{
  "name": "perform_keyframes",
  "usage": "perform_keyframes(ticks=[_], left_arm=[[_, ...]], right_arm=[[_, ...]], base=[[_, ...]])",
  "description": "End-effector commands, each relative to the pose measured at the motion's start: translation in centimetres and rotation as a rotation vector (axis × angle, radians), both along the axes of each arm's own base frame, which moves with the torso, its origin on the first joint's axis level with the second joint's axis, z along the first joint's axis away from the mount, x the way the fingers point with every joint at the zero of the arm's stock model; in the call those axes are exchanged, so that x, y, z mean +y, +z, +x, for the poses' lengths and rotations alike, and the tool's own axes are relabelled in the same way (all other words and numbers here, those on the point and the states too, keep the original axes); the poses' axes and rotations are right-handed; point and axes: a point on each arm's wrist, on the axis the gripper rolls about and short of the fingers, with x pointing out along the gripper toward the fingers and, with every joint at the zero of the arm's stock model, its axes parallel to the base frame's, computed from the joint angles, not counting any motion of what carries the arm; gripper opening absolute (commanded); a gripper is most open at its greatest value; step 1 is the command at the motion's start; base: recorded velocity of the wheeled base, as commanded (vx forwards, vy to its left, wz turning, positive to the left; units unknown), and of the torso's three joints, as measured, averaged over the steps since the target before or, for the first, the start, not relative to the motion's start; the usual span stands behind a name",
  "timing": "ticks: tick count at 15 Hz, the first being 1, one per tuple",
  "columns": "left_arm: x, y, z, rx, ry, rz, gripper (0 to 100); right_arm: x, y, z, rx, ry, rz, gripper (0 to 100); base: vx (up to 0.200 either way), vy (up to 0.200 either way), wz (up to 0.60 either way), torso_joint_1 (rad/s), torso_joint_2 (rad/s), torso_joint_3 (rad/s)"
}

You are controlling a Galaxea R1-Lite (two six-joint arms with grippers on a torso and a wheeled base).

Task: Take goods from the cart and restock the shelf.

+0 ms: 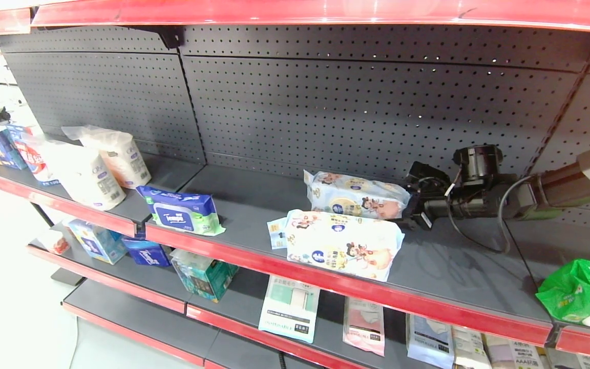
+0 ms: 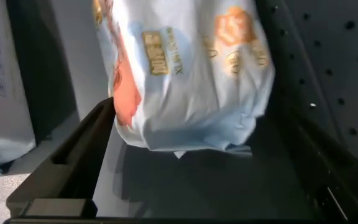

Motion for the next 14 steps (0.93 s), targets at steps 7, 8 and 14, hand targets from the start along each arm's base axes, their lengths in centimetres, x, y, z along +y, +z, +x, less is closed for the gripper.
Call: perform_keyframes(ticks=[7,8,14], left_arm=[[0.0,0.0,0.0,-0.001,0.000,0.000,100],[0.0,0.0,0.0,-0.001,0.000,0.000,100],[0.0,0.0,0.0,-0.001,0.000,0.000,100]], right_arm=[[0.3,0.8,-1.1,-0.002,0.033,0.018,100],[0.9,0.9,-1.1,-0.004,0.054,0.026,100],[2.0,0.4,-0.5,0.038,0.042,0.076,100]], base=[[0.000,0.000,0.00,0.000,0.00,0.000],[0.000,0.000,0.00,0.000,0.00,0.000],[0.000,0.000,0.00,0.000,0.00,0.000]])
